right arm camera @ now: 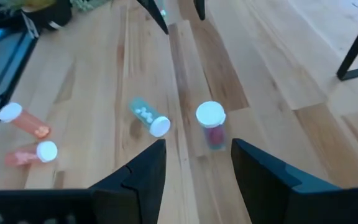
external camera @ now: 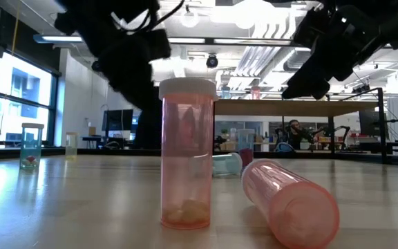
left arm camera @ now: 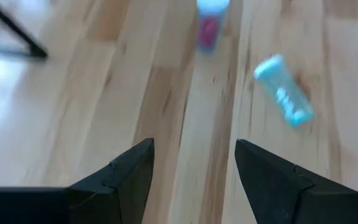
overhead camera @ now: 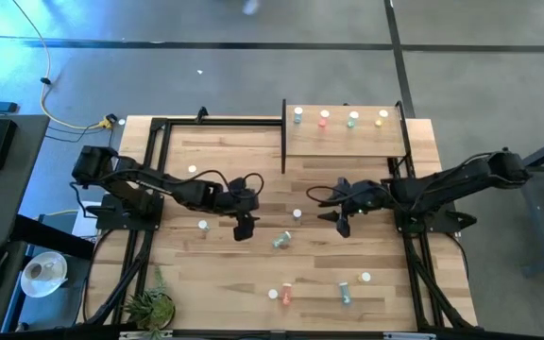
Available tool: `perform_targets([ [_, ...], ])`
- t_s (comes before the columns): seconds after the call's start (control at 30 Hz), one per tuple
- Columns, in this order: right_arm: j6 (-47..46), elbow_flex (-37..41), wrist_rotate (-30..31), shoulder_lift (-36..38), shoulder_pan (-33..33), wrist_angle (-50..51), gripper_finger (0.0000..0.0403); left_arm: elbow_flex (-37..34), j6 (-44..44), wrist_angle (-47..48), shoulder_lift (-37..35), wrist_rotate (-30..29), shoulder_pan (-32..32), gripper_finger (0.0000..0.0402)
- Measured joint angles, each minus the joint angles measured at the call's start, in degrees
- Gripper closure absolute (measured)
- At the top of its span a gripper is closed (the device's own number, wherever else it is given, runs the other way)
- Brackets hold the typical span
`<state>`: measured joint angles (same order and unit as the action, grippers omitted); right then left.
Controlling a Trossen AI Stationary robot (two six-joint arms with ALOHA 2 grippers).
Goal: Pick and place medicine bottles onto shelf by color
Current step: Put the top blue pill bottle on the shelf aligned with the blue pill bottle
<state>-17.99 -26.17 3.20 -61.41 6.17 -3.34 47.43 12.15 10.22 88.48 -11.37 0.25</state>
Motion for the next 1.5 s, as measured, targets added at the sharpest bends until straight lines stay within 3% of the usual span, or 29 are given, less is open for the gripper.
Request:
perform_targets([
  [0.33,4.51,0.87,2.90,-0.02,-0.02,-2.57,0.0224,-6.64,4.18,-7.61,-1.44,0.34,0.00,0.0188],
  [0.77,11.91,0.87,3.17,-1.14,-0.15,-8.88,0.0191,-6.68,-0.77,-16.54,-1.78,1.97,-0.02,0.0188],
  [1.5,14.49,0.76,3.15,-24.59,-0.15,-33.31,0.0192,-6.68,-0.29,-16.53,-1.78,2.09,-0.02,0.0188],
])
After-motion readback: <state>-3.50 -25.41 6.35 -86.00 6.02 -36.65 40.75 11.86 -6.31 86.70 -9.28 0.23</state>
